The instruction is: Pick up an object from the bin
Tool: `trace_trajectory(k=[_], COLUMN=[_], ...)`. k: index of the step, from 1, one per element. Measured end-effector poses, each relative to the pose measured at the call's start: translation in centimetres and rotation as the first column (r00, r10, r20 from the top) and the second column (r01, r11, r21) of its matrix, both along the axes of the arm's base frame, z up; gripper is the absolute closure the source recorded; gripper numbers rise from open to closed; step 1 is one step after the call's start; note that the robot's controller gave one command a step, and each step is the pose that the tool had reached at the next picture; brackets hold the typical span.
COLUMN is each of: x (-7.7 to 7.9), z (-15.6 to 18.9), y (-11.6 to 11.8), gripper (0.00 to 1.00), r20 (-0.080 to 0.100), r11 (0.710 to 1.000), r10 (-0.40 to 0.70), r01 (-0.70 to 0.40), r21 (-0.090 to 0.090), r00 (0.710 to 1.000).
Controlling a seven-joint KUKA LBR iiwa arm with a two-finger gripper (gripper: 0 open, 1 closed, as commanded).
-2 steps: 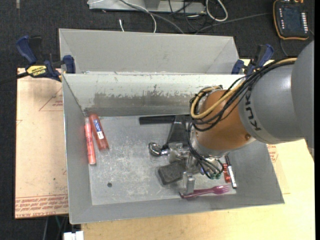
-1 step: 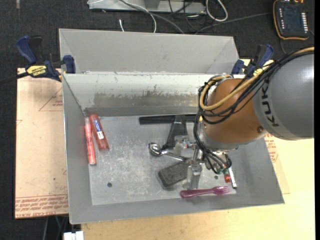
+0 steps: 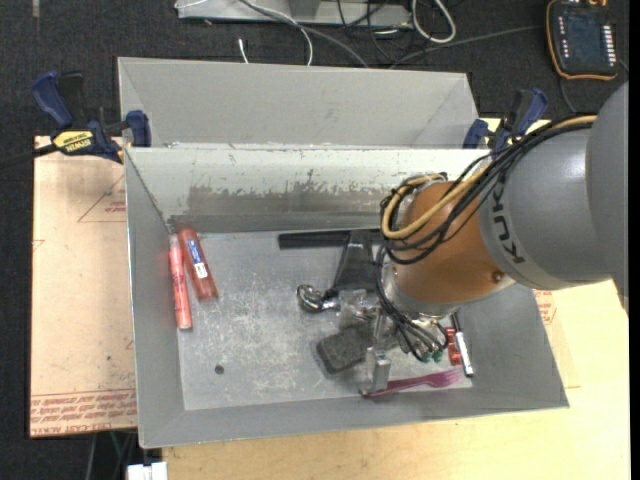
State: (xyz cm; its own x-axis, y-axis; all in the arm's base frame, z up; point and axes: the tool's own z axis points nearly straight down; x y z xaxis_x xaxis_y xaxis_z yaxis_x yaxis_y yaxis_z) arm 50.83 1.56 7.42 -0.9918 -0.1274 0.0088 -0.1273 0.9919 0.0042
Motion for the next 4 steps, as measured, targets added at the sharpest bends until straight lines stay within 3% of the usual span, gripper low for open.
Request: trace_trajectory(k=[1, 2, 4], x=[0.18, 0.05, 0.02], z=[-0.29, -0.06, 0.34], y=[-0.29, 0.00, 0.01], gripper=[0.00, 1.00, 1.00], r20=[0.017, 0.002, 0.001], r11=[0.999, 1.000, 1.000], r10=[-0.052, -0.007, -0.007], r01=[0.052, 0.007, 0.007], r21=[0.003, 0.001, 0.002], r00=[0.998, 1.000, 1.000])
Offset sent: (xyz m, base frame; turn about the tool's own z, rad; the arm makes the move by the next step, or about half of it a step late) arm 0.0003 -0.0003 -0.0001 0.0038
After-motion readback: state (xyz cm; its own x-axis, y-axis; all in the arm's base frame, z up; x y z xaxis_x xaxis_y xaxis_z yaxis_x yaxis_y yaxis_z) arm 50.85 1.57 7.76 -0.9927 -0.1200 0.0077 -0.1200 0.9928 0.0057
